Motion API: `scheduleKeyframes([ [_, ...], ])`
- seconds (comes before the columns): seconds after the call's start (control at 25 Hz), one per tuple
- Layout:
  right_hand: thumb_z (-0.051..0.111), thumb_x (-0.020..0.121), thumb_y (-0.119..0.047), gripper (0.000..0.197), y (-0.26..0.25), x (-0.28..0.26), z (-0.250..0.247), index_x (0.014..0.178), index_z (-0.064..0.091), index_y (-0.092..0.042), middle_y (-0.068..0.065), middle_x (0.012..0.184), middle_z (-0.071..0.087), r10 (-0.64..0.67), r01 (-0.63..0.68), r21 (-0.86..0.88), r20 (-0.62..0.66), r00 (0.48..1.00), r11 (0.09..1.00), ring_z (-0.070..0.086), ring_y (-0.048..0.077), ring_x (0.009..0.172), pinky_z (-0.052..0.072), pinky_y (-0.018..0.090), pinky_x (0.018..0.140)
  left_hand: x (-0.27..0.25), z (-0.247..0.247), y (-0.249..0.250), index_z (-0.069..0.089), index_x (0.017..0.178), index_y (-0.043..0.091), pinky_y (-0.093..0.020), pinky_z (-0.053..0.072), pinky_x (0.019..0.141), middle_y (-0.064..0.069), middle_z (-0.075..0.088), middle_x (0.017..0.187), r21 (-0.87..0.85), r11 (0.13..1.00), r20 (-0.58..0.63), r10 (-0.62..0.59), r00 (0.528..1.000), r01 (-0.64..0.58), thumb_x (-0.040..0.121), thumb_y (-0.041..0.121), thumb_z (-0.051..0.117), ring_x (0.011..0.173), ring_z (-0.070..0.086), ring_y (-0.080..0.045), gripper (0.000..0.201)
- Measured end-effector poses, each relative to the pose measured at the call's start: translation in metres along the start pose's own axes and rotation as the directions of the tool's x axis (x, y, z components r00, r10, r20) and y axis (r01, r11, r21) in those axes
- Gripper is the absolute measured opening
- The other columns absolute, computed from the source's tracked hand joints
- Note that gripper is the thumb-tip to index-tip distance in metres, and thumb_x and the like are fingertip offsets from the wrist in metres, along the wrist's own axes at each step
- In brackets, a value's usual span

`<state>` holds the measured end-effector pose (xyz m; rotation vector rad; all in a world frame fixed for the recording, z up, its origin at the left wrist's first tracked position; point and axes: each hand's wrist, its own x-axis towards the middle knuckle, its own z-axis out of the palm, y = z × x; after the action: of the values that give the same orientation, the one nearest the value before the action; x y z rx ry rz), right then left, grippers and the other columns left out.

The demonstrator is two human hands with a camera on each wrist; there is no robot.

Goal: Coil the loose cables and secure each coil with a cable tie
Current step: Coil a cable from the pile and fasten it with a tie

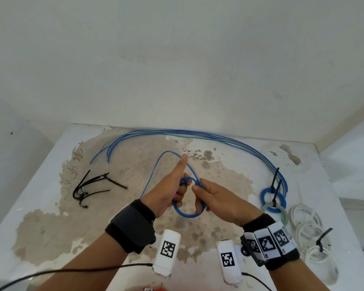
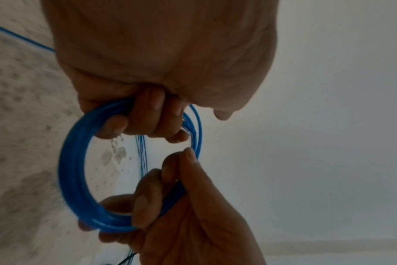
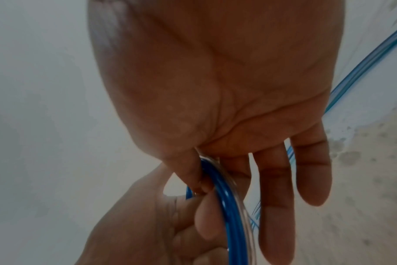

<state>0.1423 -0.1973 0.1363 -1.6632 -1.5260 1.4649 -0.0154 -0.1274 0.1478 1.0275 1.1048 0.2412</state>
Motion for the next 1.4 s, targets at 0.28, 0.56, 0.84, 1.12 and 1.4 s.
scheduleKeyframes([
  [0.28,0.046,0.101,-0.058,0.041,0.002,0.006,0.002,0.091,0.055,-0.019,-0.004,0.072,0.068,-0.022,0.006,-0.075,-0.214,0.977,0.997,0.070,0.010,0.066,0.054,0.028,0.070,0.012,0.019,0.000,0.041,0.066,0.016,-0.029,0.031,0.050,0.007,0.030,0.048,0.080,0.995,-0.187,0.073,0.980,-0.059,0.104,0.039,0.035,0.042,0.027,-0.009,0.045],
  [0.56,0.048,0.104,-0.046,0.030,0.008,0.016,0.002,0.087,0.054,-0.023,-0.008,0.066,0.058,-0.089,0.095,0.004,-0.318,0.944,0.995,0.064,0.014,0.056,0.054,0.031,0.061,0.019,0.024,0.006,0.033,0.062,0.018,-0.029,0.028,0.051,0.006,0.028,0.048,0.109,0.989,-0.155,0.118,0.981,-0.102,0.102,0.026,0.030,0.040,0.023,-0.008,0.041],
  [0.84,0.045,0.106,-0.043,0.031,-0.001,0.018,-0.027,0.082,0.048,-0.025,-0.004,0.065,0.047,-0.152,0.105,-0.171,-0.290,0.945,0.980,0.043,0.013,0.055,0.040,0.036,0.060,0.010,-0.004,0.023,0.065,0.096,0.017,-0.031,0.052,0.079,0.002,0.076,0.088,0.267,0.962,-0.076,-0.041,0.996,0.059,0.099,0.064,0.036,0.083,0.068,-0.016,0.056],
  [1.12,0.048,0.106,-0.039,0.034,-0.026,0.016,-0.050,0.086,0.048,-0.011,-0.009,0.060,0.042,-0.174,0.145,-0.128,-0.258,0.950,0.981,0.039,0.013,0.054,0.036,0.030,0.058,-0.005,-0.023,0.059,0.064,0.124,0.031,-0.005,0.037,0.092,0.020,0.067,0.118,0.720,0.507,0.054,0.640,0.766,-0.474,0.105,0.036,0.045,0.112,0.057,0.004,0.027],
  [1.4,0.046,0.107,-0.038,0.029,-0.043,0.031,-0.044,0.081,0.055,-0.028,-0.013,0.053,0.041,-0.186,0.222,0.042,-0.412,0.892,0.974,0.036,0.009,0.049,0.034,0.024,0.053,0.003,-0.021,0.050,0.071,0.121,0.021,-0.035,0.059,0.089,0.003,0.077,0.100,0.382,0.797,0.021,0.499,0.867,-0.468,0.104,0.031,0.051,0.089,0.075,-0.011,0.028],
])
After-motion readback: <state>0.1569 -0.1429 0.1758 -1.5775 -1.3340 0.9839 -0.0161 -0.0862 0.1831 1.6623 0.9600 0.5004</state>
